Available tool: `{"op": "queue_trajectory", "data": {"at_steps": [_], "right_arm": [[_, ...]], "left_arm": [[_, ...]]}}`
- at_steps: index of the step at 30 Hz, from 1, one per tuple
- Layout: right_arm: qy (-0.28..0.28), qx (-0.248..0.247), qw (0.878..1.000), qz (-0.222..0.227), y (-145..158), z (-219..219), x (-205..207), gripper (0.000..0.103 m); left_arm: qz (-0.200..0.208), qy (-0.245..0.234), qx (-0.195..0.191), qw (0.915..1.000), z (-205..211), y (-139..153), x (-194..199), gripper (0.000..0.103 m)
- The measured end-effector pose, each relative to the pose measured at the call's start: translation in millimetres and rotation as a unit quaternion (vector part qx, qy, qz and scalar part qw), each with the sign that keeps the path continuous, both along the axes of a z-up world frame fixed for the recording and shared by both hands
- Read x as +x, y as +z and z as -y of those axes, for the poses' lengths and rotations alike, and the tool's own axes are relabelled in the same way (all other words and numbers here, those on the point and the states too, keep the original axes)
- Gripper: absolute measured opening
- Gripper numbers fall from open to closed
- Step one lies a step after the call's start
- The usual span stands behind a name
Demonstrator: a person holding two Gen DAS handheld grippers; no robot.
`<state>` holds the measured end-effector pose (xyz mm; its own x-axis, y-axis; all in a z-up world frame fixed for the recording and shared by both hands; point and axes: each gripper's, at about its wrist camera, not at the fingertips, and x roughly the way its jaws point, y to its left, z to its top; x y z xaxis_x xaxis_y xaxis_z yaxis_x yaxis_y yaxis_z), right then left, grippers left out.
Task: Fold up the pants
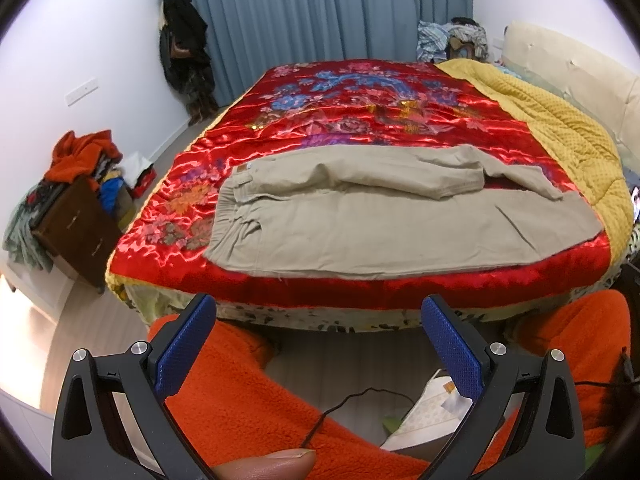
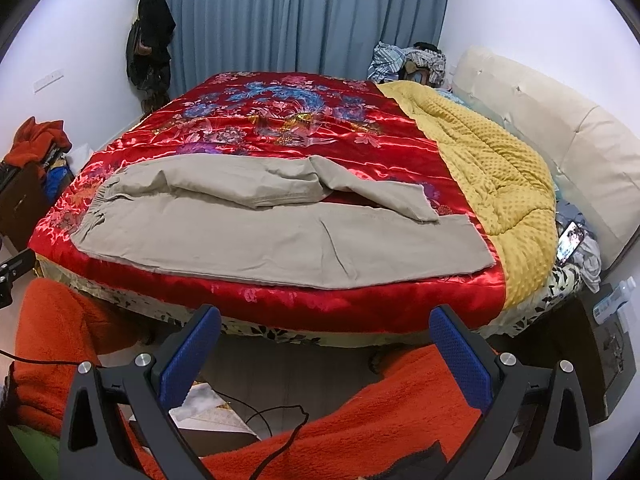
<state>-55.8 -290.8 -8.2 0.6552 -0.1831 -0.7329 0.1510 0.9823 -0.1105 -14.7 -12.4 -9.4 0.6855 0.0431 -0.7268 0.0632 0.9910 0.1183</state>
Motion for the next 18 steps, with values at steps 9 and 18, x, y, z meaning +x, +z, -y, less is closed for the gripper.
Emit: {"op": "queue_trajectory", "data": {"at_steps": [9, 18], "right_arm": [[-0.019, -0.014, 1.0, -0.008, -1.3, -0.4, 2.4, 0.103], [-0.049, -0.045, 0.998, -0.012, 7.3, 2.2, 5.4, 0.103]], "left_arm": [[0.0, 0.0, -0.007, 1.0, -1.6, 0.7, 0.4, 0.102], [0.008, 0.0, -0.012, 0.9999, -1.8, 8.2, 0.3, 0.102]]}}
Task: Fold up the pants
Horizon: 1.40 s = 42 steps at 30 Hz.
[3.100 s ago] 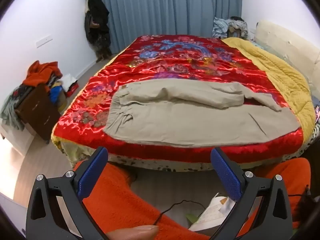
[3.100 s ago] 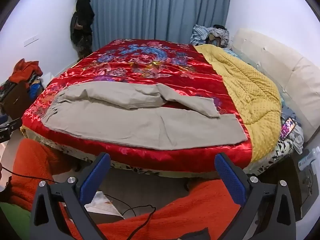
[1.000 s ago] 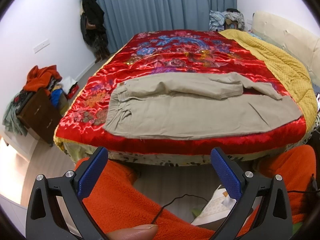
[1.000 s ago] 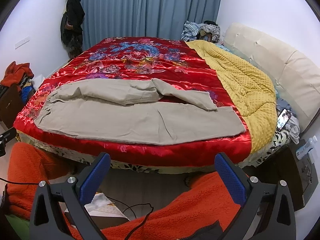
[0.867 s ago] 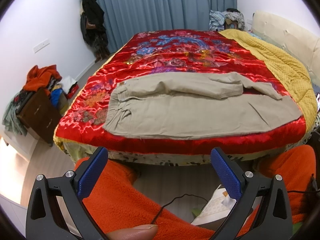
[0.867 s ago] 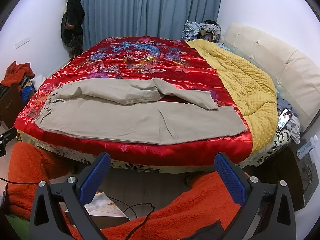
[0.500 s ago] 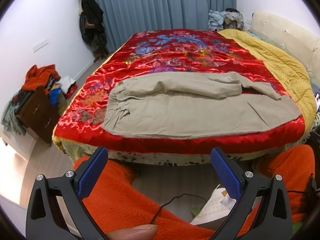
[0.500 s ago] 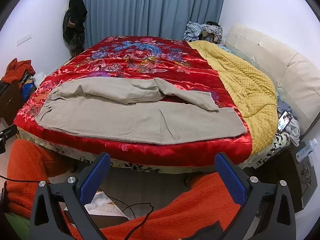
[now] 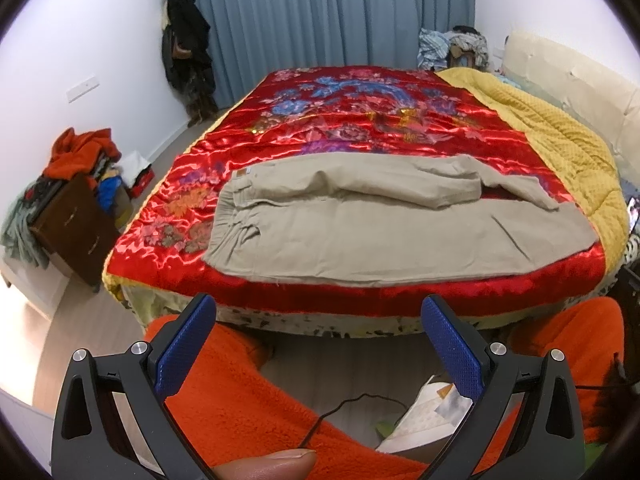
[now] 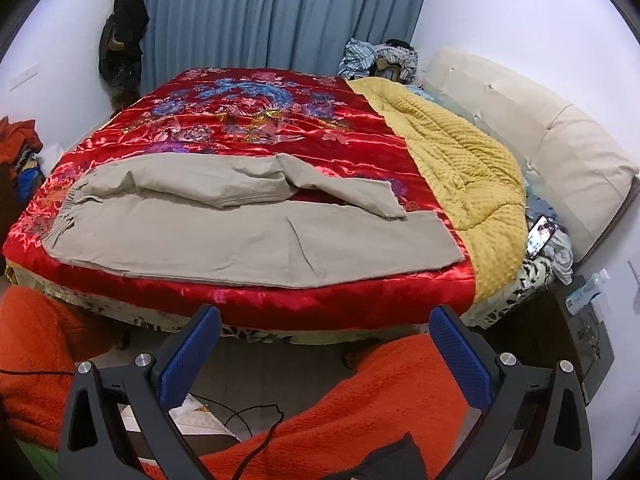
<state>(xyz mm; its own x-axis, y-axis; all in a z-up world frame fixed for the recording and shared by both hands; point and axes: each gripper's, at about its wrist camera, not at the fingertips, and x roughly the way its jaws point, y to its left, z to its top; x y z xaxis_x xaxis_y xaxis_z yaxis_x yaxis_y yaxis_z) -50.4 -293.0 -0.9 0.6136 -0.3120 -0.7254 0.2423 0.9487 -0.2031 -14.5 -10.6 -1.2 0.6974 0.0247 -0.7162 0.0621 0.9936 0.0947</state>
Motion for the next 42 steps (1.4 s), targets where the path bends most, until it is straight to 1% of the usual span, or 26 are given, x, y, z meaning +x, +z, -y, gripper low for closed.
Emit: {"op": "queue_trajectory", "data": {"at_steps": [8, 10, 13, 18, 22, 26, 29, 32, 37, 41, 42], "right_arm": [[0.002, -0.052, 0.999, -0.002, 3.0, -12.1, -0.5, 0.103], [0.004, -0.055, 0.998, -0.002, 3.4, -12.7, -0.2, 0.103], [0.006, -0.046, 0.999, -0.002, 3.7, -10.7, -0.5, 0.103], [0.011, -0.025, 1.0, 0.013, 8.1, -8.4, -1.8, 0.103], [0.014, -0.012, 1.0, 0.011, 6.5, -8.1, -0.5, 0.103], [0.014, -0.014, 1.0, 0.019, 8.0, -10.6, -0.8, 0.103], [0.011, -0.008, 0.999, 0.029, 7.8, -10.4, -1.3, 0.103], [0.009, 0.003, 0.999, 0.037, 5.2, -10.9, -0.6, 0.103], [0.012, 0.02, 0.999, 0.041, 1.3, -10.6, 1.3, 0.103], [0.013, 0.027, 0.999, 0.039, -2.3, -8.9, 1.7, 0.103], [0.013, 0.029, 0.999, 0.04, -2.9, -7.9, 0.7, 0.103]], "left_arm": [[-0.001, -0.004, 0.001, 1.0, 1.7, 0.9, -0.4, 0.102], [-0.001, -0.004, 0.001, 1.0, 1.6, 0.9, -0.3, 0.102], [0.001, -0.003, 0.0, 1.0, 0.8, 2.0, -0.1, 0.102], [0.008, 0.008, -0.005, 0.9999, -5.0, 6.8, 1.0, 0.102], [0.008, 0.004, -0.006, 0.9999, -4.0, 8.1, 1.6, 0.102], [0.02, -0.001, 0.004, 0.9998, -1.5, 12.7, 2.8, 0.102], [0.027, -0.005, 0.003, 0.9996, -1.4, 17.1, 8.0, 0.102], [0.034, -0.012, -0.002, 0.9993, 3.7, 22.2, 12.9, 0.102], [0.054, -0.025, -0.008, 0.9982, 17.6, 30.6, 9.4, 0.102], [0.046, -0.038, -0.035, 0.9976, 30.1, 26.2, 6.0, 0.102], [0.037, -0.046, -0.037, 0.9975, 35.3, 21.8, 5.6, 0.102]]}}
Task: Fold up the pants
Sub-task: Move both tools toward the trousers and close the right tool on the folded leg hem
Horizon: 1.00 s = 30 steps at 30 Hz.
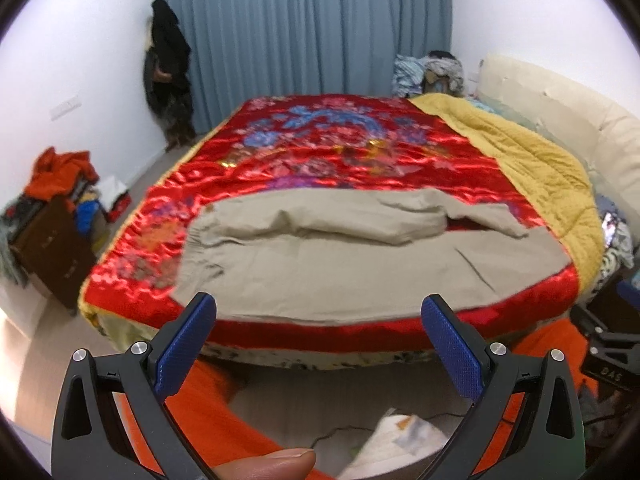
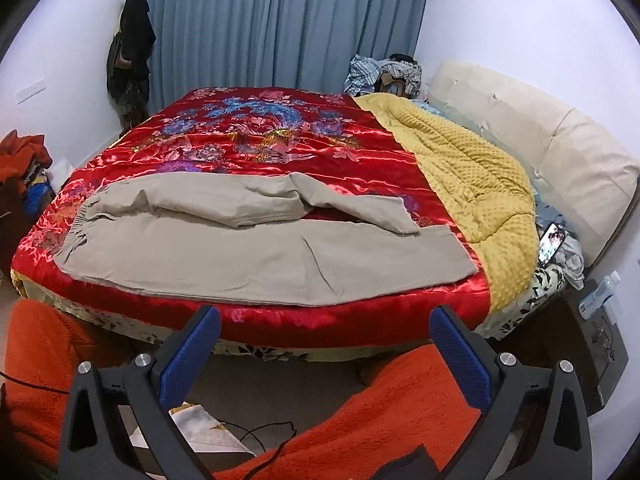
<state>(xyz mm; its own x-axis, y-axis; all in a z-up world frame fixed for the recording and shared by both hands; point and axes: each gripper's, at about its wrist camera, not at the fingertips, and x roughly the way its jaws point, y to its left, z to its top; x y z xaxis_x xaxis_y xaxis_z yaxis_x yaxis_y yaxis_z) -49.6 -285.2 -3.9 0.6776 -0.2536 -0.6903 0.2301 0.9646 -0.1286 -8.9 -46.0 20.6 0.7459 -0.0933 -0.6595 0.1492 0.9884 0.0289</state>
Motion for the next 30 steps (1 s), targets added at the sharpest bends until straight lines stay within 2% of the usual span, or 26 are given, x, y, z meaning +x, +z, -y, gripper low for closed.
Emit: {"op": "queue_trajectory", "data": {"at_steps": [5, 11, 15, 18, 21, 25, 30], "right_arm": [[0.004, 0.008, 1.0, 0.0, -3.4, 0.8, -1.3, 0.103], [0.009, 0.011, 1.0, 0.004, -3.5, -1.0, -1.7, 0.103], [0.016, 0.012, 1.0, 0.005, -3.2, -3.1, -1.5, 0.103], [0.035, 0.01, 0.999, 0.007, -3.3, -9.8, -0.9, 0.103], [0.056, 0.014, 0.998, 0.011, -2.5, -15.8, 0.1, 0.103], [0.069, 0.02, 0.997, 0.023, 0.7, -18.3, 0.2, 0.103], [0.079, 0.043, 0.996, 0.023, -3.8, -9.7, 5.5, 0.103]], "left_arm": [[-0.013, -0.019, 0.005, 0.9997, 10.2, -4.9, 3.0, 0.102], [0.018, -0.027, 0.023, 0.9992, 9.6, 7.3, -1.6, 0.102], [0.043, -0.044, 0.061, 0.9963, 13.1, 11.7, 0.2, 0.102], [0.052, -0.061, 0.071, 0.9943, 15.8, 16.0, 1.8, 0.102], [0.05, -0.074, 0.062, 0.9941, 21.4, 17.7, 1.3, 0.103], [0.036, -0.07, 0.031, 0.9964, 27.4, 11.5, 1.3, 0.103], [-0.003, -0.054, 0.005, 0.9985, 24.5, -5.2, 19.4, 0.103]]}}
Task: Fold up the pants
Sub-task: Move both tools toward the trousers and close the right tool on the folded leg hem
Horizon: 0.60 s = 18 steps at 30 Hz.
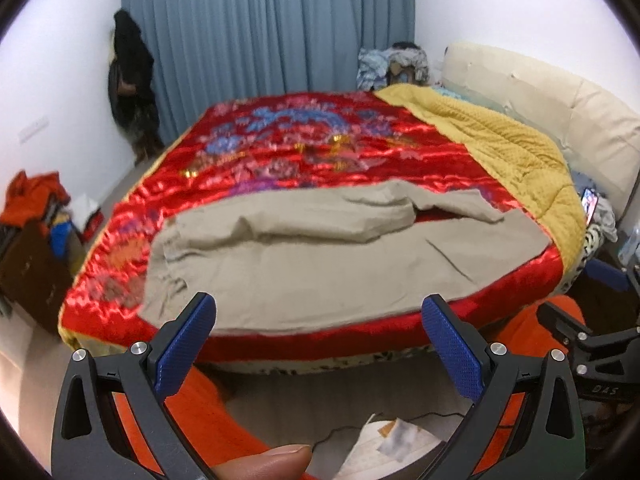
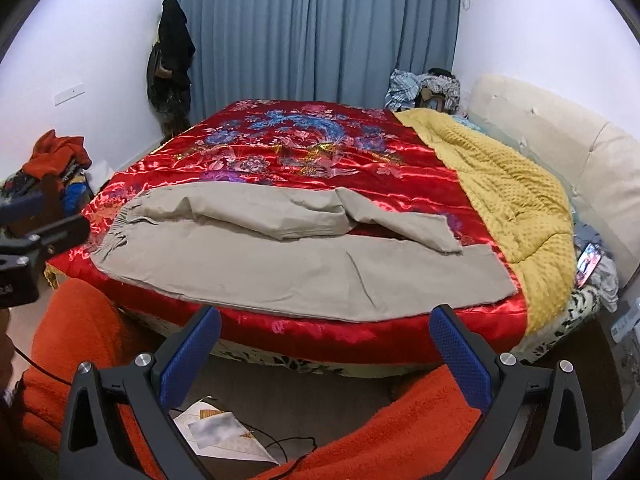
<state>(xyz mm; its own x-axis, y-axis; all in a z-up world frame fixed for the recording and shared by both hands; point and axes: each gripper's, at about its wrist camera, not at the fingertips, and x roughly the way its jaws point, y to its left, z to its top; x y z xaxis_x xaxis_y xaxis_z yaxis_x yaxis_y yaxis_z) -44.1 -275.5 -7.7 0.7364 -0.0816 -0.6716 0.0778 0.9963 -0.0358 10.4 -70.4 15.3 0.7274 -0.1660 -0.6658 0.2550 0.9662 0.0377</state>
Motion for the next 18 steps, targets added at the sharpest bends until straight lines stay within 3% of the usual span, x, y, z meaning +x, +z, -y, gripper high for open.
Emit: {"op": "queue_trajectory", "data": {"at_steps": [8, 11, 14, 16, 18], "right_arm": [[0.05, 0.087, 0.995, 0.011, -16.7, 11.4, 31.3, 0.103], [0.066, 0.154, 0.985, 0.034, -24.6, 28.7, 52.1, 0.103], [0.075, 0.191, 0.977, 0.061, -32.4, 51.4, 77.9, 0.103], [0.083, 0.187, 0.976, 0.068, -43.1, 65.0, 96.7, 0.103], [0.072, 0.143, 0.987, 0.014, -65.9, 82.4, 123.7, 0.103]], "left_arm": [[-0.002, -0.013, 0.015, 0.9998, 16.7, -11.8, 46.9, 0.103], [0.001, -0.014, 0.017, 0.9998, 25.3, -16.2, 70.6, 0.103], [-0.002, -0.004, 0.01, 0.9999, 32.2, -22.4, 93.0, 0.103], [-0.01, 0.006, 0.003, 0.9999, 33.6, -28.6, 104.2, 0.103], [-0.021, 0.016, 0.003, 0.9996, 32.4, -38.3, 112.2, 0.103]]}}
